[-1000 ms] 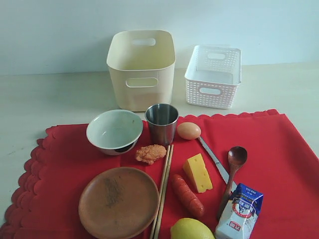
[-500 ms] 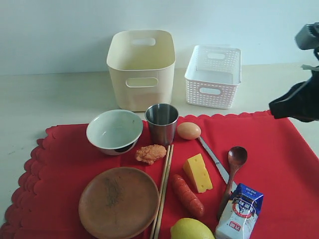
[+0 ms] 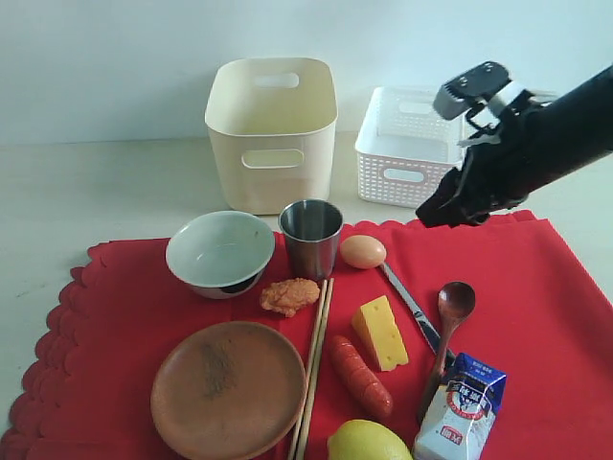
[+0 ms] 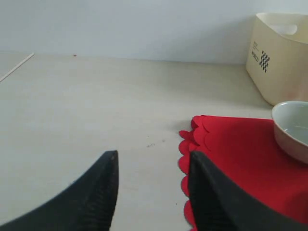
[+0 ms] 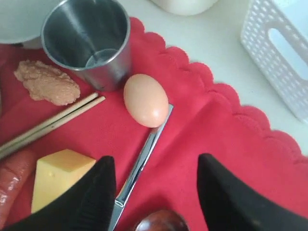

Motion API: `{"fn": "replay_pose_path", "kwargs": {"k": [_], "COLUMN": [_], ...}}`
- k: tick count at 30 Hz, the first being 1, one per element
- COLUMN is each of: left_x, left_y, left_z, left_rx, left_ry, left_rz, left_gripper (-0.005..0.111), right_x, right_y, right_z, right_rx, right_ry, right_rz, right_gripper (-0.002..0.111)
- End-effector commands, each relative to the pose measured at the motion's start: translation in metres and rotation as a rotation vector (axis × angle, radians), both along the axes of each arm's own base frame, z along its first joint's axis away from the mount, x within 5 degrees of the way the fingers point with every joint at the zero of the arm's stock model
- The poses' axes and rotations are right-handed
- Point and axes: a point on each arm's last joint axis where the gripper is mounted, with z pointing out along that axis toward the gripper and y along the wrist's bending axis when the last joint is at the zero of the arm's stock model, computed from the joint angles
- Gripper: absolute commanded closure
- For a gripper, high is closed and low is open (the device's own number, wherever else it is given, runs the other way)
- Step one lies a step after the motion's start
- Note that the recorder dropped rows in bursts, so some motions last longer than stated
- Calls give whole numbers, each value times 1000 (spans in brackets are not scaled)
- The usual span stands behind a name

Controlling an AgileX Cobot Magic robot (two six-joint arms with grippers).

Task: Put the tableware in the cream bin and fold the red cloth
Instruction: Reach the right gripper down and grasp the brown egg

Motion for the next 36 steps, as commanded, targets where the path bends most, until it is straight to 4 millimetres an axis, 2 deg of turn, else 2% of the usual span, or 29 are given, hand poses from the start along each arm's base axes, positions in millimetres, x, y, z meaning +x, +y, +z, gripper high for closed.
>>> {"fn": "replay_pose_path", "kwargs": {"k": [1, 9, 18, 25, 32, 36], "left_x": [0, 0, 0, 0, 0, 0], "left_y": [0, 0, 0, 0, 0, 0], "left_z": [0, 0, 0, 0, 0, 0], "left_rx": [-4, -4, -4, -4, -4, -4], "left_ry": [-11, -11, -11, -11, -11, -11], "left_rz": [2, 2, 2, 2, 2, 2], "left_gripper": [61, 61, 61, 61, 61, 61], "right_x": [16, 38, 49, 58, 63, 64], "right_y": [22, 51, 71, 79, 79, 79], "right_z": [-12, -30, -57, -69, -85, -93], "right_rx": [-116, -209, -256, -255, -284, -282], "right_ry": [-44, -57, -12, 15, 41, 52], "right_rz": [153, 243, 277, 258, 261, 248], "right_gripper": [52, 44, 43, 43, 43, 52]}}
